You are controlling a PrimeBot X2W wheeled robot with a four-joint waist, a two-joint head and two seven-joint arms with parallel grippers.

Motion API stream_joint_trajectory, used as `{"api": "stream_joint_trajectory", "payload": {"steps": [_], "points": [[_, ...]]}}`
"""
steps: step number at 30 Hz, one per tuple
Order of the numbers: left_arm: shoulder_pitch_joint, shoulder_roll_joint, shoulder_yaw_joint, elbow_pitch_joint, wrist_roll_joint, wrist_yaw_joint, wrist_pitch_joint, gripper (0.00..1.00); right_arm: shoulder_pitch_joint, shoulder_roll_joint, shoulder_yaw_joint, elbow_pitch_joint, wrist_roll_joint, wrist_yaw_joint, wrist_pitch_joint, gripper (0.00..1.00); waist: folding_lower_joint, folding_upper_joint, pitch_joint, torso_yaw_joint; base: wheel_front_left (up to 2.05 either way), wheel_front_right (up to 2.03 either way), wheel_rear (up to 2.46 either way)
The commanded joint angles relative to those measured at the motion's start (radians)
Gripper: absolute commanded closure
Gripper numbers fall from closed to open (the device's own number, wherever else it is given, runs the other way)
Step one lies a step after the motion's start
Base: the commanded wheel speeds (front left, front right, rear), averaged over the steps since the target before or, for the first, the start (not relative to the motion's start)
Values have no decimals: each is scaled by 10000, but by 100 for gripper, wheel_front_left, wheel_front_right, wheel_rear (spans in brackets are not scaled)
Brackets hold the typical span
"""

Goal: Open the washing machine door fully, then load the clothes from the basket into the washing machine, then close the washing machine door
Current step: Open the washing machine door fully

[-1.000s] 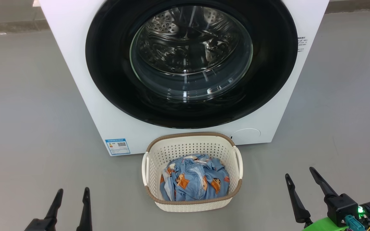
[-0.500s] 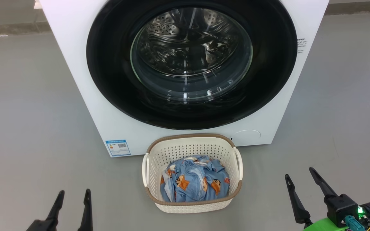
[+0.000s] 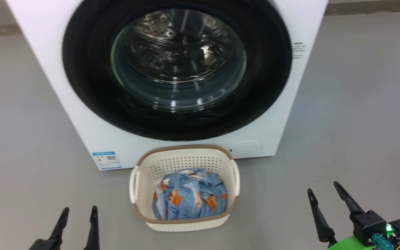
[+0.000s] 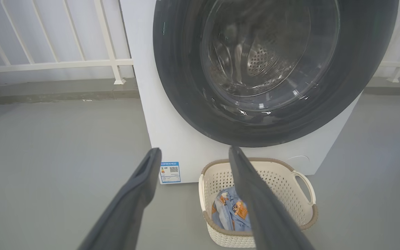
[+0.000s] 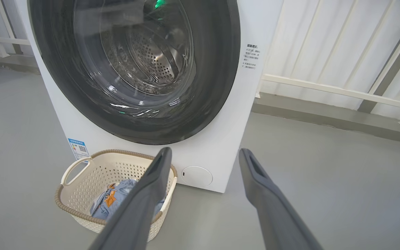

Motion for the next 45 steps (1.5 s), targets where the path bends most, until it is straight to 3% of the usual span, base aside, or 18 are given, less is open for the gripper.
{"api": "stream_joint_trajectory", "payload": {"steps": [1,16,32,33,34,41,45], "points": [[-242,120,314,-259,84,-25,-103,0,-107,-100,250,-263,37,14,-120,0,0,-1,10,-5,123,123,-246],[-294,120,431,-369,-397,-49,-103,0,-149,-58,207,-249,59,14,-120,0,0,-1,77,20,105,105,-210],[-287,120,448,-366,-474,46,-103,0,-239,10,101,-408,207,14,-120,0,0,-1,181,19,14,14,-27],[-285,120,449,-362,-478,44,-103,0,-242,23,72,-430,298,14,-120,53,0,-1,178,20,0,0,0],[-284,120,449,-360,-483,42,-103,0,-241,29,75,-442,333,14,-120,100,0,-1,176,21,0,0,0],[-273,120,468,-370,-503,41,-103,0,-230,57,9,-492,542,14,-120,100,0,-1,173,38,0,0,0],[-254,120,507,-404,-546,56,-103,0,-351,153,-639,-459,1751,14,-120,100,0,-1,233,29,0,0,0]]}}
